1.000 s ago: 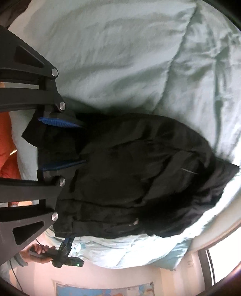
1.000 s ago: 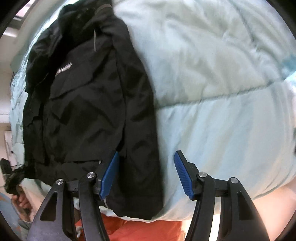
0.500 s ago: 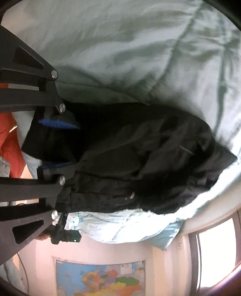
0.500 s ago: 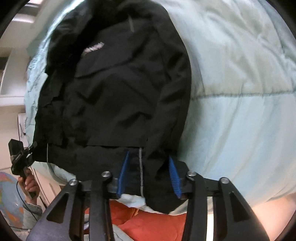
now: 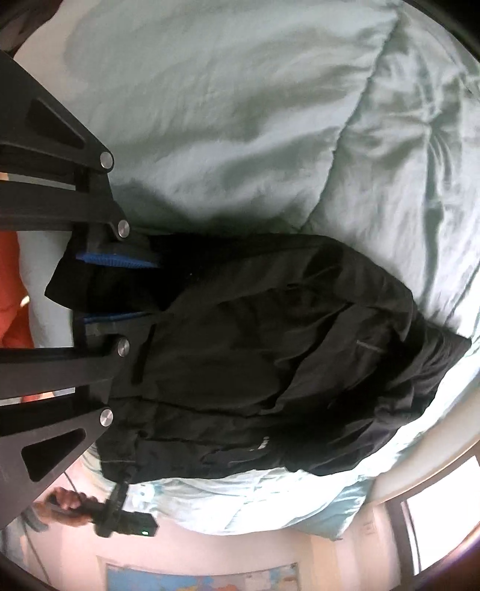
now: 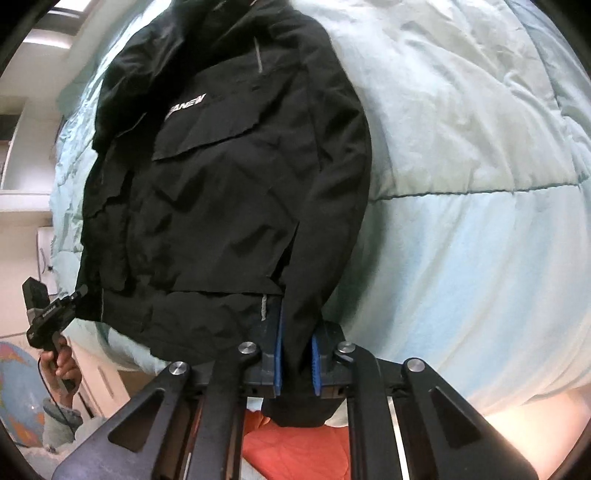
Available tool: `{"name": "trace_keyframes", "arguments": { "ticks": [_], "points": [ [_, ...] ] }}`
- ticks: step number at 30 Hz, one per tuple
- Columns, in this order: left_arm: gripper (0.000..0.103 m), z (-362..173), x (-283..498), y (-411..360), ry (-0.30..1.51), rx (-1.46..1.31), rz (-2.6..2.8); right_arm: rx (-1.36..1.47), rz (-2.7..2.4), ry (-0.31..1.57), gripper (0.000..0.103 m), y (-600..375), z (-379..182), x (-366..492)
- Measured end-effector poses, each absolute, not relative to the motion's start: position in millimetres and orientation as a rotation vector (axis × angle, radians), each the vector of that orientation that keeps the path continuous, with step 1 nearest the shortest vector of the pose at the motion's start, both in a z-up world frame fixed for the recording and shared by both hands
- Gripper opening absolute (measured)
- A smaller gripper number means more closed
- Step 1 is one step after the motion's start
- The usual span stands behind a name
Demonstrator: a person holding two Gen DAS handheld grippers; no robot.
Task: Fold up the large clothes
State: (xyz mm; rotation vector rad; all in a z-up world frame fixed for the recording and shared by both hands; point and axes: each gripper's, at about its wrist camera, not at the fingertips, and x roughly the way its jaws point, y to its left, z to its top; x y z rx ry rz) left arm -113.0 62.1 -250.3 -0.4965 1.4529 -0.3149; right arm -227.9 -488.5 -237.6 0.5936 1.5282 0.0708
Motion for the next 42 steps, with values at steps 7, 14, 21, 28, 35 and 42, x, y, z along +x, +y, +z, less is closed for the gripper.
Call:
{"name": "trace_keyframes", "arguments": {
  "ticks": [7,14,21,28,35,42],
  "points": [
    [0.039,-293.3,-119.4,56.1,1.607,-0.409,-0.207,0.663,0.1,1.61,0.059,-483.1,-256.3,-225.6],
    [0.012,-258.3,-119.2,64.5,1.473,-0.51,-0.286,0.626,0.084,1.51,0.013,-481.9,-235.9,-225.3],
    [0.009,-200.1,-92.2,69.3,1.289,-0.669,-0.386,0.74,0.172,1.376,0.012,-495.2,-194.9,-205.5],
    [0.009,-149.8,-47.4,62.2,1.125,-0.746,-0.415,0.831,0.216,1.217,0.012,-512.5,-146.3,-160.6],
    [0.009,-97.2,30.9,55.2,0.981,-0.698,-0.457,0.866,0.248,1.029,0.012,-552.5,-88.5,-93.9],
    [0.013,-84.8,154.0,21.6,0.964,-0.632,-0.419,0.816,0.204,0.979,0.013,-572.9,-74.3,34.6]
  ]
}}
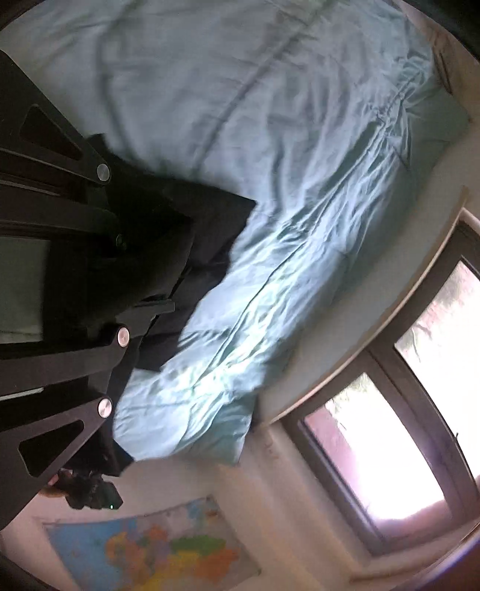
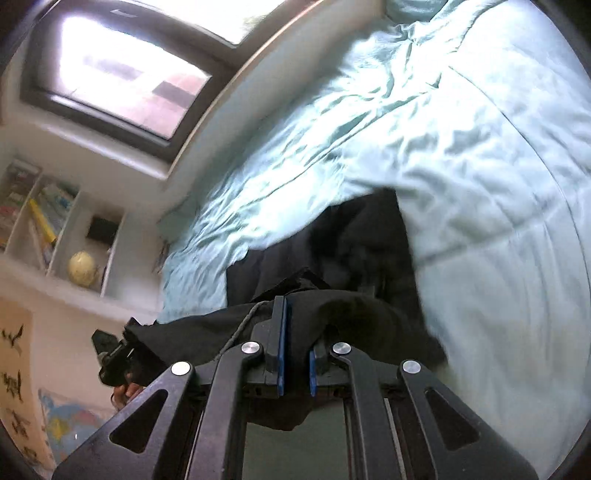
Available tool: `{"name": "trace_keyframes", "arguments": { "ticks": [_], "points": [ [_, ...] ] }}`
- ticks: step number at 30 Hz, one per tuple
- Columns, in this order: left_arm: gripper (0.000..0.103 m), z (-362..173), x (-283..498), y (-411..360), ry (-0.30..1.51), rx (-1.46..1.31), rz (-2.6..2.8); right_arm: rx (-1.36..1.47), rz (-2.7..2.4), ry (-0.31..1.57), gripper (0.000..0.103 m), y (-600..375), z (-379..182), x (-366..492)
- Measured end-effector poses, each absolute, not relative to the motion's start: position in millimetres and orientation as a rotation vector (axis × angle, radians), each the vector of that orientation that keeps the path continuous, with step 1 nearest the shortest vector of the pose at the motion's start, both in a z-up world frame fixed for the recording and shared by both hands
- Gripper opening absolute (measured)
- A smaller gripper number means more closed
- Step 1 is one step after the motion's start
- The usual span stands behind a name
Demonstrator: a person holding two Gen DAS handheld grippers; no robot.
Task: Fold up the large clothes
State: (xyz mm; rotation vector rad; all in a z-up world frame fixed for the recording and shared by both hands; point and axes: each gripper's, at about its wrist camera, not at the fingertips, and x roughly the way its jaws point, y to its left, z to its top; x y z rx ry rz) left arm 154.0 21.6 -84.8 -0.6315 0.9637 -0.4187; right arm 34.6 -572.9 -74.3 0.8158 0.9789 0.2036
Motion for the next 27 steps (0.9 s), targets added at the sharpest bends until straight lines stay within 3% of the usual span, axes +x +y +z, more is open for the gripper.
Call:
{"name": "trace_keyframes", "arguments": {
  "ticks": [6,13,19,21,22,24,26,27],
  "points": [
    [0.015,-153.6,255.8,-17.7,1.093,-0.599,-0.273,0.907,0.08,1.107,0.02,-590.8,-158.0,148.5],
    [0.017,-269.2,303.0,-49.5,1.293,-0.56,-0.196,0.875,0.007,1.277,0.022,-587.9,-259.1,196.6],
    [0.018,-263.9,300.3,-42.3,1.299,-0.567,-0.254,0.906,0.03,1.283,0.022,-593.1,-267.5,198.3],
    [0.024,-249.5,295.2,-32.7,1.291,-0.578,-0.3,0.916,0.047,1.268,0.025,-598.1,-254.0,190.1],
    [0.027,-240.6,290.3,-27.4,1.286,-0.577,-0.319,0.92,0.065,1.258,0.028,-600.3,-244.6,184.5],
    [0.048,-220.5,277.3,-15.0,1.269,-0.592,-0.366,0.902,0.091,1.242,0.038,-602.0,-224.0,173.1],
    [0.059,-199.2,260.9,-1.3,1.237,-0.619,-0.409,0.875,0.12,1.219,0.07,-603.8,-198.6,157.9],
    [0.06,-188.0,252.5,4.6,1.217,-0.618,-0.412,0.868,0.131,1.203,0.074,-604.5,-188.8,150.7]
  ]
}}
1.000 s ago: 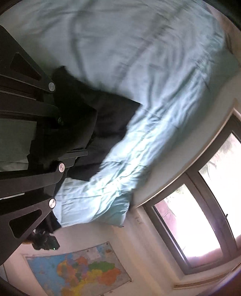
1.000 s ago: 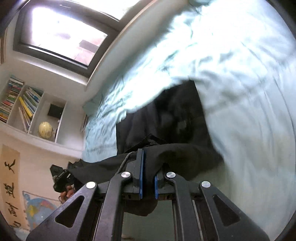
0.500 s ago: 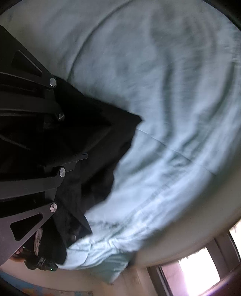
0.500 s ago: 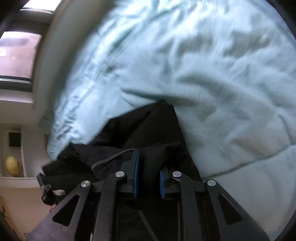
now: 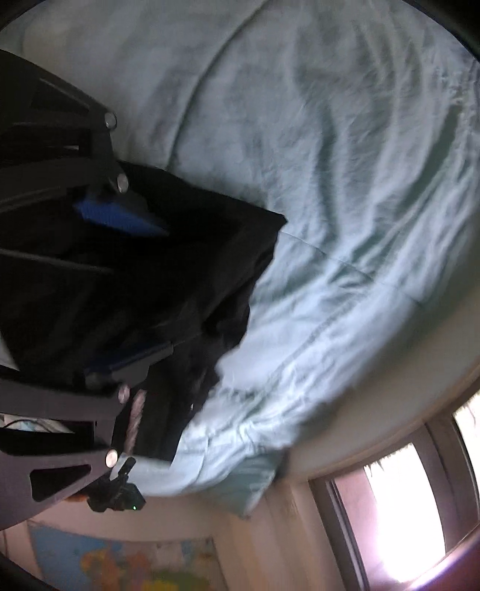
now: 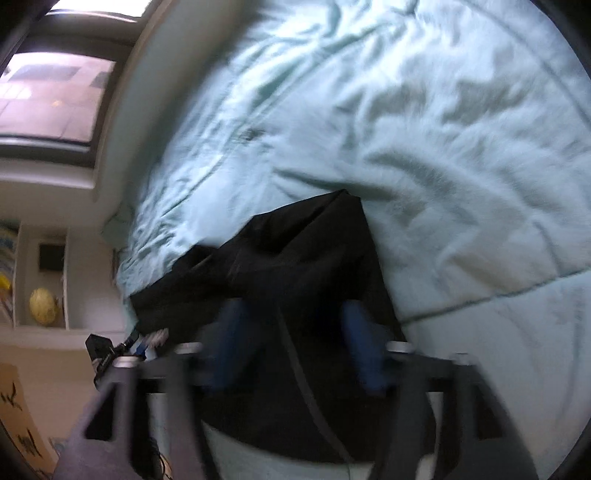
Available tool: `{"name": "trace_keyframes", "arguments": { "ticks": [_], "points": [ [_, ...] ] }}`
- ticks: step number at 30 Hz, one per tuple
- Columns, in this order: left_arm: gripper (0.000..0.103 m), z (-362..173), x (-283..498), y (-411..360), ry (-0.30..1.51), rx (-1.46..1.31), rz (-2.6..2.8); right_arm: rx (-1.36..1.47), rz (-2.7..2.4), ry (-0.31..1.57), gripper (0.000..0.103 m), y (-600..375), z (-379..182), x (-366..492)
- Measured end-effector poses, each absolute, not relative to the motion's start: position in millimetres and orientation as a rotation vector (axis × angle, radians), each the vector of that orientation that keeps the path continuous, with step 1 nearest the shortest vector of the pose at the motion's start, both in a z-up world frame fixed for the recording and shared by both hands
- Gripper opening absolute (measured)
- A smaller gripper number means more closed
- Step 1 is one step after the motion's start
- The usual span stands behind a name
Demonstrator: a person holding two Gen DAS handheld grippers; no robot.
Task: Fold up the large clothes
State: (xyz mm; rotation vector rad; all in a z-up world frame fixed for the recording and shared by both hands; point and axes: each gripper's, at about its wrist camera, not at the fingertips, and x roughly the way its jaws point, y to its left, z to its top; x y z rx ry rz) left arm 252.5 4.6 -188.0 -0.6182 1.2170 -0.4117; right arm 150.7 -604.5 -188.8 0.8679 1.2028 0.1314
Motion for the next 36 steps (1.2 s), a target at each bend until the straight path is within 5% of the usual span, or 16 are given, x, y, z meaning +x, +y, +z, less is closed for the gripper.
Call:
{"name": "trace_keyframes", "arguments": {
  "ticks": [9,20,21,22,23,24,25,36],
  "points": [
    [0.062,-190.2,274.9,-20.3,1.213,-0.248,-0.288,0.424,0.091,1.13,0.075,-575.9,-163.0,153.5],
    [0.062,-251.2,328.1,-2.6,1.297,-0.465,-0.37,0.296,0.169,1.187,0.075,-580.8,-228.2,236.3],
    [0.062,-255.1,329.3,-4.3,1.301,-0.485,-0.381,0.308,0.181,1.191,0.071,-579.9,-233.3,240.5],
    [0.062,-258.7,330.2,-6.2,1.293,-0.51,-0.388,0.31,0.2,1.196,0.041,-575.5,-236.8,243.7],
    [0.057,-258.3,329.7,-9.3,1.271,-0.501,-0.367,0.296,0.211,1.208,0.028,-570.7,-237.8,244.4],
    [0.021,-253.6,326.9,-12.3,1.24,-0.472,-0.354,0.261,0.204,1.202,0.028,-564.4,-235.0,241.7],
    [0.011,-247.9,322.9,-16.0,1.214,-0.45,-0.363,0.194,0.19,1.174,0.025,-556.2,-226.8,234.6],
    [0.01,-129.2,333.7,-21.8,0.903,-0.412,-0.358,-0.051,-0.066,0.918,0.016,-561.2,-110.7,225.3]
  ]
}}
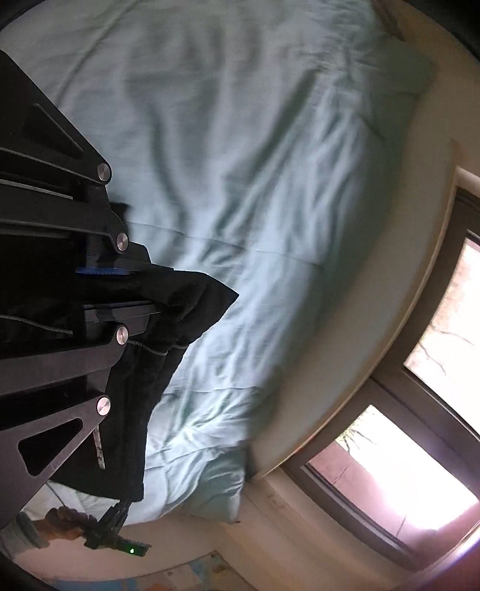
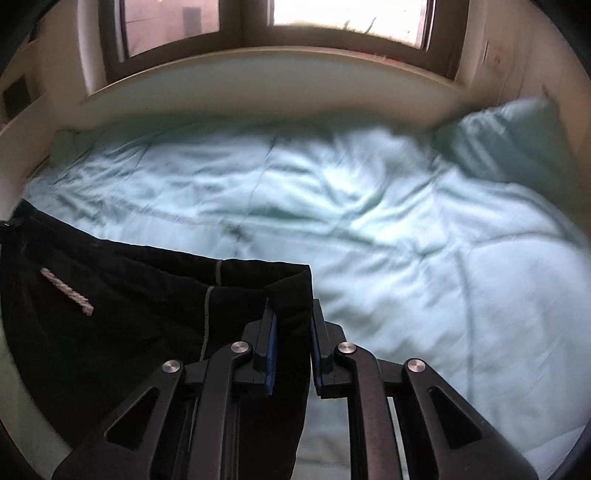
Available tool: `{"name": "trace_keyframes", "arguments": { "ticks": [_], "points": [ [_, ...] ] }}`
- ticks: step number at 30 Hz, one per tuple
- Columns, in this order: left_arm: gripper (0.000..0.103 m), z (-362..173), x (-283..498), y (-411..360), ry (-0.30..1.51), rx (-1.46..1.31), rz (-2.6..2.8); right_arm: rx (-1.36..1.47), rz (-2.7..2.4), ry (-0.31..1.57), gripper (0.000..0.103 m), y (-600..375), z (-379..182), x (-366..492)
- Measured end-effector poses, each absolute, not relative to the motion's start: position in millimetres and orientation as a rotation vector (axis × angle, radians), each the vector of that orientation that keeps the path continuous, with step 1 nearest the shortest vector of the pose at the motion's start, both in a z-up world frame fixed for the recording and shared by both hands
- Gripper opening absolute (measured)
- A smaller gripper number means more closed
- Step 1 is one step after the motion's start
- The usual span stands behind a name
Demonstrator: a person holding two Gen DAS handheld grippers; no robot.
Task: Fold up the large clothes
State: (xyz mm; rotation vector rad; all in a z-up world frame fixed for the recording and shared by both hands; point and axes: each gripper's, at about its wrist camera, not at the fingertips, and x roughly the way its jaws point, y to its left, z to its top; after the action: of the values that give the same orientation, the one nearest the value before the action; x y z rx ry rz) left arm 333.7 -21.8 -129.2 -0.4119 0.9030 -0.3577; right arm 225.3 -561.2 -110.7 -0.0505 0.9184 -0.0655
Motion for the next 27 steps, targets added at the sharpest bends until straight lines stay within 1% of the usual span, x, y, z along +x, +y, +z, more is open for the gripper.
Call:
{"name": "trace_keyframes", "arguments": {
  "ticks": [2,3,8,10,11,13,14,15,16,17,19,21,24,27],
  "points": [
    [0.01,-139.4,353.4,-27.8,0.927,-0.386,-0.317,-0.055,-0.107,0.931,0.016,-562.9,-119.9,243.6],
    [0.01,-156.4,365.9,-30.4,0.966,-0.375,-0.289,-0.05,-0.125,0.957,0.016,-564.9,-132.7,254.2],
    [0.011,-267.3,394.6,-39.8,1.238,-0.34,-0.187,0.001,-0.138,1.207,0.016,-568.7,-238.7,292.4],
    [0.014,-287.4,391.9,-42.5,1.267,-0.35,-0.184,0.039,-0.139,1.26,0.017,-569.3,-263.6,294.0],
    [0.016,-289.3,391.7,-43.3,1.265,-0.348,-0.182,0.062,-0.142,1.271,0.018,-570.2,-270.3,293.9],
    [0.02,-290.7,395.8,-40.6,1.28,-0.373,-0.202,0.075,-0.146,1.278,0.02,-572.2,-272.4,294.2],
    [0.022,-290.9,398.2,-35.8,1.296,-0.412,-0.224,0.084,-0.152,1.278,0.027,-575.4,-271.2,294.2],
    [0.022,-290.5,399.6,-31.6,1.309,-0.445,-0.24,0.1,-0.156,1.28,0.03,-579.2,-270.2,293.4],
    [0.022,-289.0,399.3,-26.6,1.32,-0.48,-0.252,0.13,-0.162,1.283,0.039,-585.7,-267.5,291.9],
    [0.023,-284.9,398.4,-20.9,1.321,-0.508,-0.252,0.17,-0.173,1.279,0.046,-594.1,-261.9,288.2],
    [0.027,-261.7,389.6,-11.5,1.274,-0.5,-0.224,0.27,-0.165,1.236,0.046,-609.3,-242.4,274.6],
    [0.028,-236.6,378.1,-9.2,1.231,-0.456,-0.22,0.327,-0.154,1.187,0.047,-615.0,-216.2,255.3],
    [0.03,-193.2,356.0,-8.6,1.157,-0.371,-0.215,0.252,-0.118,1.129,0.048,-591.1,-167.9,218.5],
    [0.03,-161.4,329.1,-20.0,1.102,-0.277,-0.224,0.204,-0.034,1.113,0.051,-544.1,-143.0,189.3]
  ]
}}
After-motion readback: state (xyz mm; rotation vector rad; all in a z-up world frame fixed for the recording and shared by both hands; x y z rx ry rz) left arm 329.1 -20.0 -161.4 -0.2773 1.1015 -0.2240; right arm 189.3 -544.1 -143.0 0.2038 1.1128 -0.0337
